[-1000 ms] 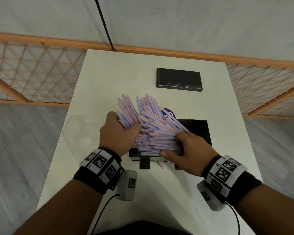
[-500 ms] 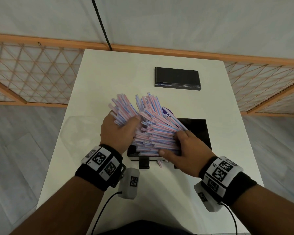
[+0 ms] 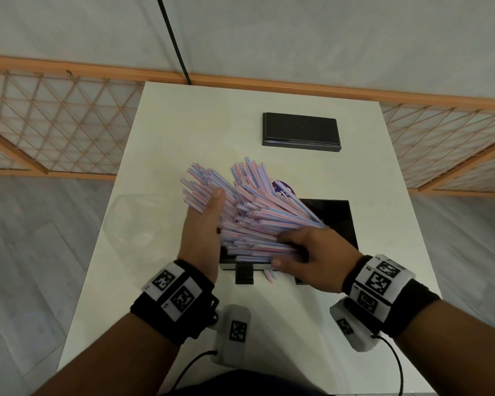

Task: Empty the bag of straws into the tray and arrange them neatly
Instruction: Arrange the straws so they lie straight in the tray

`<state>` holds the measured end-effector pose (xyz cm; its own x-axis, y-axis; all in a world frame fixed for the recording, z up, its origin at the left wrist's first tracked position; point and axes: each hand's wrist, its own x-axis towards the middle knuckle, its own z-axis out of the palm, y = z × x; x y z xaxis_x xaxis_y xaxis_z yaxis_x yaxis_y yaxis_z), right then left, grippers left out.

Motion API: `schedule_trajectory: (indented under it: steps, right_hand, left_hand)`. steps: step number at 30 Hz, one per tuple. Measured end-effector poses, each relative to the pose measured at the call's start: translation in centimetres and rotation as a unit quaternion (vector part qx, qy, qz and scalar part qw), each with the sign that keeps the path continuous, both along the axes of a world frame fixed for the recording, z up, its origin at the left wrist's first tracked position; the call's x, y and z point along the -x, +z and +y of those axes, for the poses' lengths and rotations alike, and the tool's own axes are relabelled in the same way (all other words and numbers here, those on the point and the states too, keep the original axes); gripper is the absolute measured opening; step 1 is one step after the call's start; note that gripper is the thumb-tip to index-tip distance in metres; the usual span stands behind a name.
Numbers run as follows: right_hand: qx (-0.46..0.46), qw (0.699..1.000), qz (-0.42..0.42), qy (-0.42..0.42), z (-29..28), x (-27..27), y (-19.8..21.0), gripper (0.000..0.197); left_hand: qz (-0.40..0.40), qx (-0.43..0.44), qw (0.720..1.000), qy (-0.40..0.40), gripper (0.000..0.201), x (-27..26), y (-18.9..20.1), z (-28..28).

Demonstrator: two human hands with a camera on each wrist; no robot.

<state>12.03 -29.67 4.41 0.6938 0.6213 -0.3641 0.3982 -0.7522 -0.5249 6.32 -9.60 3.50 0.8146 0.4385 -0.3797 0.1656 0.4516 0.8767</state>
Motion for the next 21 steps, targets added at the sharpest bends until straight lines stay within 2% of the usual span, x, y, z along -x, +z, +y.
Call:
schedule_trajectory:
  steps: [2,4,5,7,10,13,14,17,18,21]
  right_hand:
    - [0.023,1.0,-0.005,0.013,0.4,0.0,-0.1,0.042]
    - [0.062,0.997,-0.025,0.023,0.9,0.1,-0.2,0.055]
    - [0.067,0.997,-0.021,0.026,1.2,0.2,-0.3,0.063]
    - [0.058,0.998,0.011,0.027,1.7,0.0,-0.4,0.066]
    - [0.067,0.996,0.061,0.025,2.3,-0.5,0.0,0.036]
    - [0.077,0.992,0.095,0.018,3.1,-0.9,0.3,0.03]
    - [0.078,0.991,0.109,0.018,3.3,-1.1,0.2,0.034]
    - [0.082,0.99,0.106,0.034,3.8,-1.6,-0.7,0.078]
    - [0.092,0.99,0.102,0.043,3.9,-1.7,-0.7,0.081]
    - [0.105,0.984,0.138,0.046,4.2,-1.7,0.0,0.062]
  left_hand:
    - [-0.012,-0.023,1.0,0.0,0.033,-0.2,0.0,-0.8]
    - [-0.021,-0.046,0.999,0.014,0.053,-0.2,-0.1,-1.3]
    - [-0.026,-0.05,0.998,0.026,0.057,-0.2,-0.2,-1.4]
    - [-0.03,-0.055,0.997,0.041,0.054,-0.2,-0.5,-1.6]
    - [-0.025,-0.061,0.997,0.051,0.041,-0.1,-0.7,-1.6]
    - [-0.033,-0.068,0.996,0.054,0.04,0.0,-0.7,-1.5]
    - [-0.039,-0.07,0.995,0.052,0.043,0.0,-0.7,-1.5]
    - [-0.053,-0.072,0.995,0.042,0.043,0.0,-0.9,-1.5]
    - [-0.054,-0.074,0.995,0.042,0.039,0.0,-0.9,-1.5]
    - [-0.055,-0.077,0.995,0.038,0.045,0.0,-1.0,-1.5]
